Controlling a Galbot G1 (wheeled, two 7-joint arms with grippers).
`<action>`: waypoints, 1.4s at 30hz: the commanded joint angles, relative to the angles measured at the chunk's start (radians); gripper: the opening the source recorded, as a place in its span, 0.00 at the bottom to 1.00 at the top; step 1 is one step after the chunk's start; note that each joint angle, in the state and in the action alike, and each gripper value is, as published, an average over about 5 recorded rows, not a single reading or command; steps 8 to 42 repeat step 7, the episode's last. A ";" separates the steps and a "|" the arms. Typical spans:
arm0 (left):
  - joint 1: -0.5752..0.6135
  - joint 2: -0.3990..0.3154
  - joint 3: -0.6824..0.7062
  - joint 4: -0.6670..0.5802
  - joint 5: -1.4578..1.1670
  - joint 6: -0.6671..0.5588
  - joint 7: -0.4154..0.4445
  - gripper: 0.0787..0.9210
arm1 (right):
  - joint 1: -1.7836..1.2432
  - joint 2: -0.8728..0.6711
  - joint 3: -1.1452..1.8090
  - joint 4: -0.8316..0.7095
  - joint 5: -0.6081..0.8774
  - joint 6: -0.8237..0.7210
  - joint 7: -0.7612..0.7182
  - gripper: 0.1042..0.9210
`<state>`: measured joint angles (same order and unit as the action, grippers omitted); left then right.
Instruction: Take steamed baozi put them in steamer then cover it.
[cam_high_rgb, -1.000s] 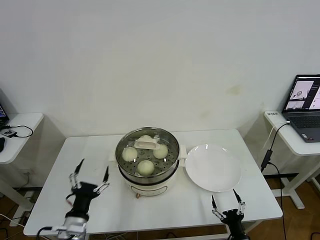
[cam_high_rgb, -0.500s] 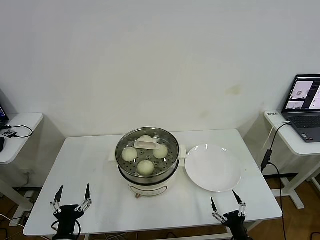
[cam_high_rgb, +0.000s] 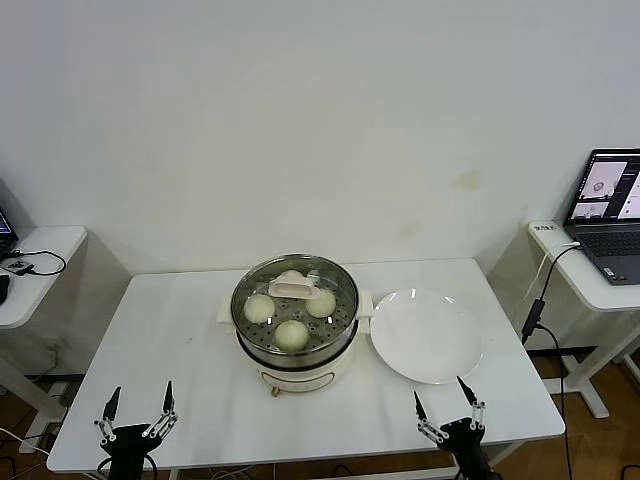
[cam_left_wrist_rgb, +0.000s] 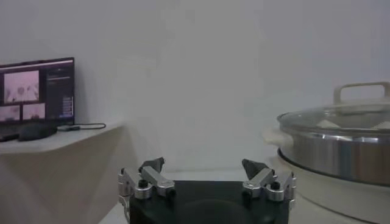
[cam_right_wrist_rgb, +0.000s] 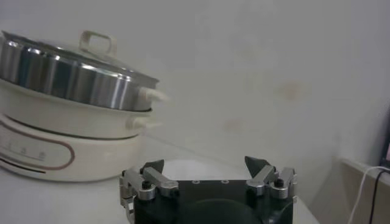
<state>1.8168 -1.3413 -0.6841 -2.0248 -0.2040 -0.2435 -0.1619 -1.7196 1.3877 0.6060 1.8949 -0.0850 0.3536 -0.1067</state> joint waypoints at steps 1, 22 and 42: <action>0.015 -0.008 -0.012 0.023 -0.021 -0.021 0.010 0.88 | -0.006 -0.002 -0.011 0.020 0.016 -0.035 -0.008 0.88; 0.012 -0.005 -0.012 0.027 -0.015 -0.020 0.020 0.88 | -0.003 0.001 -0.015 0.021 0.017 -0.046 -0.006 0.88; 0.012 -0.005 -0.012 0.027 -0.015 -0.020 0.020 0.88 | -0.003 0.001 -0.015 0.021 0.017 -0.046 -0.006 0.88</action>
